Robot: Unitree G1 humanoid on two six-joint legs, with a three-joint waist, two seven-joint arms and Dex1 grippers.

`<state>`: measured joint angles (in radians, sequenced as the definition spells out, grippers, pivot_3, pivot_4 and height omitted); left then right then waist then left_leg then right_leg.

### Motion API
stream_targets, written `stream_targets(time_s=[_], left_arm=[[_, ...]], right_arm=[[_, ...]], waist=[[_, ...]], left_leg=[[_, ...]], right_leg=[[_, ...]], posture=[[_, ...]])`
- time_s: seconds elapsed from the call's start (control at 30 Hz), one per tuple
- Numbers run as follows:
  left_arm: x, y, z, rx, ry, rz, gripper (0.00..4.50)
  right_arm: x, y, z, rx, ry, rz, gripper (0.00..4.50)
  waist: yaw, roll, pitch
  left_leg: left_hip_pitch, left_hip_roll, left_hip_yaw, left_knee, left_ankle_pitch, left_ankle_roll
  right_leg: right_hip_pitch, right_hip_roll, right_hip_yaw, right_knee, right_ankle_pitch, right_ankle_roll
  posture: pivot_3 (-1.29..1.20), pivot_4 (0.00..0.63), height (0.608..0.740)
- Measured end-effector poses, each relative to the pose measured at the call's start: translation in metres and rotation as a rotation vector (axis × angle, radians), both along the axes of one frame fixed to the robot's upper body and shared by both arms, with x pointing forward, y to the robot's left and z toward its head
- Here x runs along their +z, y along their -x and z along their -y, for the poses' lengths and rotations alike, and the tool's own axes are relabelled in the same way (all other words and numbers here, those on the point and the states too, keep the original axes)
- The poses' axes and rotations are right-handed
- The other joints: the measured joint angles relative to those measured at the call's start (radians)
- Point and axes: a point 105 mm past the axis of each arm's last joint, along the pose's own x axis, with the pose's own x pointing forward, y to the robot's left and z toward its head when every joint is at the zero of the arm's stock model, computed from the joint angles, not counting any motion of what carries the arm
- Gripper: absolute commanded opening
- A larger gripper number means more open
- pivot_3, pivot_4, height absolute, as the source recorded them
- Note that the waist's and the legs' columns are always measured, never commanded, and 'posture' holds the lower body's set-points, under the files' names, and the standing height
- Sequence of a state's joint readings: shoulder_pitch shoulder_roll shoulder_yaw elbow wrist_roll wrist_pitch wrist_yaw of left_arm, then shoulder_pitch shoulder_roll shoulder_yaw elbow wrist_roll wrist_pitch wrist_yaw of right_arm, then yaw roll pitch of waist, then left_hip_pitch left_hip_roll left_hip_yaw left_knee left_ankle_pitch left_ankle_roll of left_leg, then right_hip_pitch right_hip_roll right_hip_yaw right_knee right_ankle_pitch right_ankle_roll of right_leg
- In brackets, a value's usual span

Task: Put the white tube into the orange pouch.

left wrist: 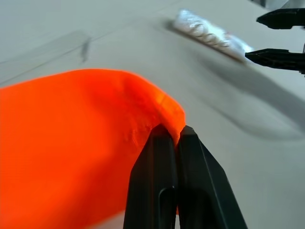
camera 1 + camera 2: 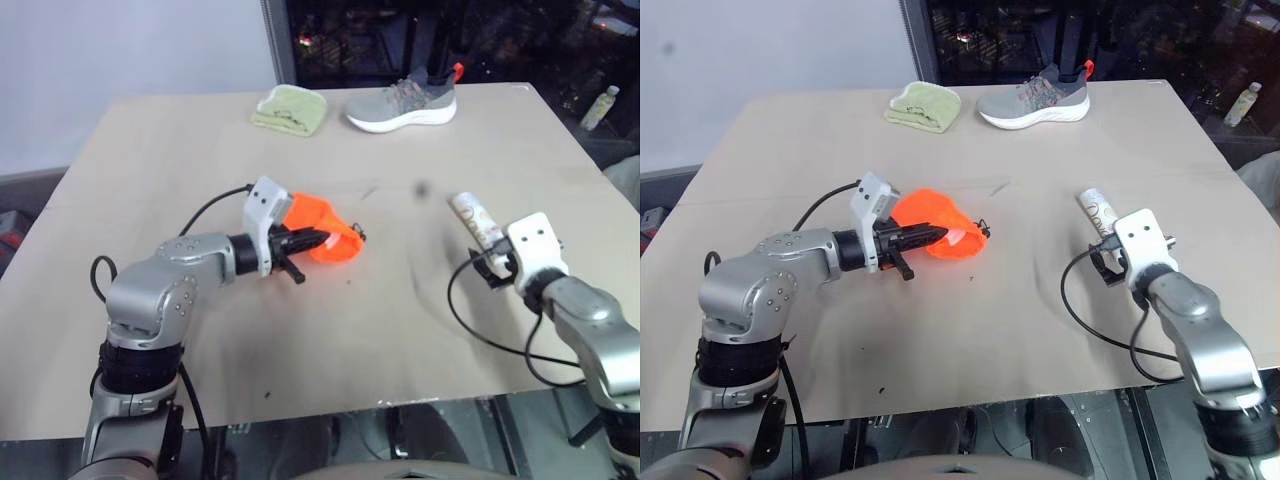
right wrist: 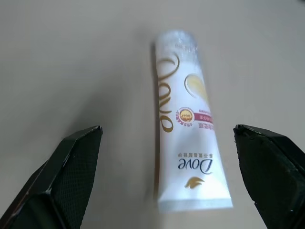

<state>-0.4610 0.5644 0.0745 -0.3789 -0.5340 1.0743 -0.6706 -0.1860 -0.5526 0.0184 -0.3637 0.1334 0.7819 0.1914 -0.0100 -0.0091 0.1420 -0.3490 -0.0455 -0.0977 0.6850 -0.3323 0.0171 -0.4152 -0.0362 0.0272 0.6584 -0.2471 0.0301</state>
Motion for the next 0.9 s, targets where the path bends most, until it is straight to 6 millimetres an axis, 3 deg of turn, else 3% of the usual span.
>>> stream_targets(time_s=[0.07, 0.2, 0.3, 0.4, 0.47, 0.5, 0.8, 0.9], left_arm=[[-0.003, -0.001, -0.003, 0.027, -0.002, 0.003, 0.08], [-0.008, 0.001, -0.006, 0.052, -0.011, -0.003, 0.08], [-0.006, 0.001, -0.009, 0.073, -0.015, 0.016, 0.08], [-0.006, 0.002, -0.012, 0.094, -0.015, 0.020, 0.00], [-0.008, 0.002, -0.012, 0.099, -0.014, 0.015, 0.00], [-0.008, 0.002, -0.012, 0.100, -0.013, 0.014, 0.00], [-0.007, 0.003, -0.013, 0.109, -0.007, 0.024, 0.00], [-0.005, 0.003, -0.013, 0.110, -0.007, 0.034, 0.00]], right_arm=[[-0.012, -0.008, 0.000, -0.037, -0.003, -0.032, 4.50], [-0.010, -0.016, 0.004, -0.068, 0.050, -0.017, 4.50], [-0.007, -0.017, 0.010, -0.063, 0.194, 0.000, 4.50], [-0.009, -0.017, 0.008, -0.043, 0.231, -0.006, 3.59], [-0.012, -0.016, 0.009, -0.041, 0.239, -0.018, 2.67], [-0.014, -0.016, 0.010, -0.044, 0.243, -0.025, 2.48], [-0.013, -0.016, 0.015, -0.048, 0.281, -0.041, 2.48], [-0.015, -0.015, 0.018, -0.054, 0.290, -0.053, 1.17]], waist=[[-0.001, 0.000, 0.000], [0.001, 0.000, 0.000], [0.006, 0.000, 0.000], [0.007, -0.001, -0.001], [0.009, -0.001, -0.001], [0.009, -0.001, -0.001], [0.013, -0.001, -0.001], [0.019, -0.001, -0.001]], left_leg=[[0.000, 0.000, 0.001, 0.000, 0.000, 0.000], [0.000, 0.000, 0.000, 0.000, 0.000, 0.000], [0.000, -0.001, 0.000, 0.000, 0.000, 0.000], [0.000, -0.001, 0.000, 0.000, 0.000, 0.000], [0.000, -0.001, 0.000, 0.000, 0.000, 0.000], [0.000, -0.001, 0.000, 0.000, 0.000, 0.000], [0.000, -0.001, 0.000, 0.000, 0.000, 0.000], [0.000, -0.001, 0.000, 0.000, 0.000, 0.000]], right_leg=[[0.000, 0.000, 0.001, 0.000, 0.000, 0.000], [0.000, 0.000, 0.001, 0.000, 0.000, 0.000], [0.000, -0.001, 0.000, 0.000, 0.000, 0.000], [0.000, -0.001, 0.000, 0.000, 0.000, 0.000], [0.000, -0.001, 0.000, 0.000, 0.000, 0.000], [0.001, -0.001, 0.000, 0.000, 0.000, 0.000], [0.001, -0.001, 0.000, 0.000, 0.000, 0.000], [0.001, -0.001, 0.000, 0.000, 0.000, 0.000]], posture=[[0.00, 0.150, 0.740], [0.00, 0.150, 0.740], [0.00, 0.150, 0.740], [0.00, 0.150, 0.740], [0.00, 0.150, 0.740], [0.00, 0.150, 0.740], [0.00, 0.150, 0.740], [0.00, 0.150, 0.740]])
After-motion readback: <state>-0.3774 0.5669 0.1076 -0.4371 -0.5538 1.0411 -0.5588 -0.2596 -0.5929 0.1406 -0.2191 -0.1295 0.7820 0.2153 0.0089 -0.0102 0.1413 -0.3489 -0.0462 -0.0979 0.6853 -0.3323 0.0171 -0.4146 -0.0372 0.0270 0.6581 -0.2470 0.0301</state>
